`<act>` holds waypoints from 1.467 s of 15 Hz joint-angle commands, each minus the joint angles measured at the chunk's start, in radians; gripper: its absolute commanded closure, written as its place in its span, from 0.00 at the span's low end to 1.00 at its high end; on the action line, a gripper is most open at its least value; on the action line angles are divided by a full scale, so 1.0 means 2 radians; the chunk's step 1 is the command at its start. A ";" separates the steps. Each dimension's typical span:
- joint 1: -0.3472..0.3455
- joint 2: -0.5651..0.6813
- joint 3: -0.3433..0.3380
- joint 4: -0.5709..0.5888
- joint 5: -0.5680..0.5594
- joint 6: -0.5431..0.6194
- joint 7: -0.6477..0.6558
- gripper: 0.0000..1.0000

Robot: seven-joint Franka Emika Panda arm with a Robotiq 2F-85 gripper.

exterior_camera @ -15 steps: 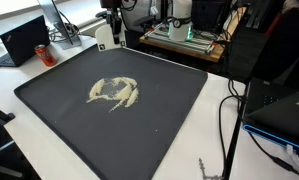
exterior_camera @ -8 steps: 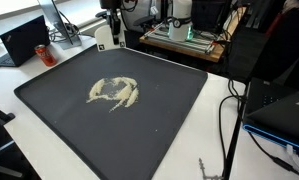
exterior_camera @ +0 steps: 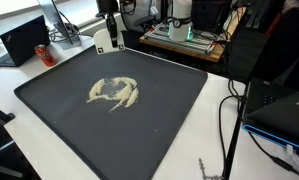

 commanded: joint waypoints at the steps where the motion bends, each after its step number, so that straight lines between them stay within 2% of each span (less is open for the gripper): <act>1: -0.011 0.028 -0.003 0.028 0.081 -0.014 -0.056 0.99; 10: -0.060 0.060 -0.007 0.056 0.199 -0.054 -0.167 0.99; 22: -0.084 0.067 -0.021 0.062 0.268 -0.121 -0.257 0.99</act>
